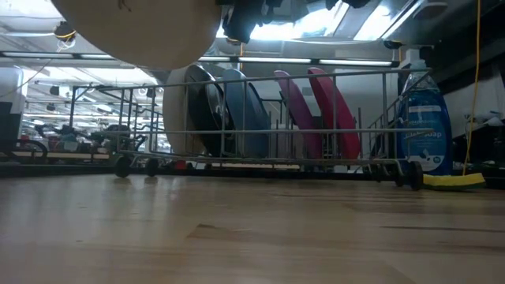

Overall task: Sort dishes
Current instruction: Put the white plate in the dish rack

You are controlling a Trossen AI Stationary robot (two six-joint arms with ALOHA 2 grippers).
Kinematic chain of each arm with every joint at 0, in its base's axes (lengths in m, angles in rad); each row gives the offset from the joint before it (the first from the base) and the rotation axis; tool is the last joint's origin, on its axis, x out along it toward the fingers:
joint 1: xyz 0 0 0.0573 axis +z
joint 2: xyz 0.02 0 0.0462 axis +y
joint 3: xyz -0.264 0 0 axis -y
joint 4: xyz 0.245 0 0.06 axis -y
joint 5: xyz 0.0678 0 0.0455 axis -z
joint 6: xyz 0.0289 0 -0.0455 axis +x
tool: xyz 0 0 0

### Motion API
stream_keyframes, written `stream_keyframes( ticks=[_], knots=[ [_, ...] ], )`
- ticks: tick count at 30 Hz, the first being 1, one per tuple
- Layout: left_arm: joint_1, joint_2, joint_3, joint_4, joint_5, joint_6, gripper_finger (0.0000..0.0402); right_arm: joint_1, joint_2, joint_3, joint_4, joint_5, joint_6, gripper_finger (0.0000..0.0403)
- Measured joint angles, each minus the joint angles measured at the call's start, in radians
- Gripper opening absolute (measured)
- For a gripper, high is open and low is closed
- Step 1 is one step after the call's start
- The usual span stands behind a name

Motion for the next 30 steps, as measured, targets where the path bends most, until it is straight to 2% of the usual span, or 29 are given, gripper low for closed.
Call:
stream_keyframes(
  ticks=[5,9,13,19,25,30],
  knots=[
    [0.0,0.0,-0.001,0.006,-0.003,0.047,0.0136,0.0,0.0,0.001,0.0,-0.003,-0.002,0.0063],
    [0.0,-0.002,-0.002,0.007,-0.015,0.074,0.0089,0.001,0.0,0.001,0.014,0.01,0.001,0.0072],
    [0.003,-0.005,0.001,0.018,-0.062,0.084,0.0041,0.002,-0.003,0.002,0.028,0.081,0.019,0.0101],
    [0.005,-0.012,-0.005,0.004,-0.021,-0.017,0.0041,0.005,-0.003,0.008,0.025,0.079,-0.043,0.013],
    [-0.005,-0.048,-0.003,-0.025,-0.021,-0.141,0.0041,0.001,-0.003,0.01,0.062,0.09,-0.036,0.0135],
    [-0.029,-0.08,-0.003,-0.027,-0.026,-0.183,0.0041,0.0,-0.002,0.01,0.111,0.097,-0.036,0.0137]
  ],
)
